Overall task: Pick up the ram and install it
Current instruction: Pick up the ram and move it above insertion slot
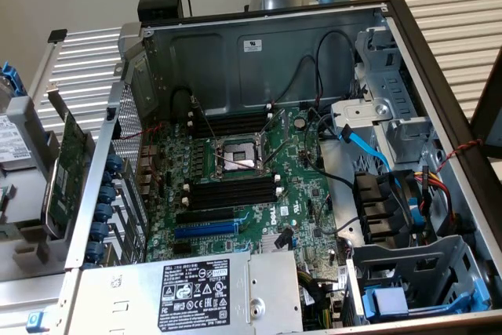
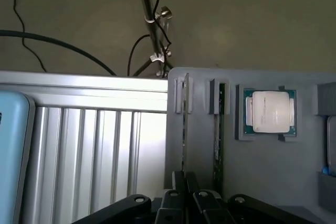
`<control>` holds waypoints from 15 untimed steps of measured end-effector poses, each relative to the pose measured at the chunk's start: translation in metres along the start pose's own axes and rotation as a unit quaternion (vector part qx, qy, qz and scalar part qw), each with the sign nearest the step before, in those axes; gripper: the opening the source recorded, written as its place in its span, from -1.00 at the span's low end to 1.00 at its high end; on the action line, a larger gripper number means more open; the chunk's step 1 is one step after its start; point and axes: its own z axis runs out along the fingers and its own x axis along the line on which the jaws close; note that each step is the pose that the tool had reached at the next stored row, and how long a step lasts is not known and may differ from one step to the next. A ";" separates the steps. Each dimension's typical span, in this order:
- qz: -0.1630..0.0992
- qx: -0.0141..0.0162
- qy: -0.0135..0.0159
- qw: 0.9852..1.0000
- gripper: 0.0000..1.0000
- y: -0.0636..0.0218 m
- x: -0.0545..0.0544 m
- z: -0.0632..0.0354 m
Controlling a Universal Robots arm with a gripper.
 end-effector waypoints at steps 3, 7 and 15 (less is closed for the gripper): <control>0.000 0.000 0.000 1.000 -0.74 -0.0008 0.001 -0.0138; 0.000 -0.001 0.000 1.000 -0.74 -0.0052 0.003 -0.0325; 0.000 -0.003 0.000 1.000 -0.74 -0.0248 0.011 -0.0701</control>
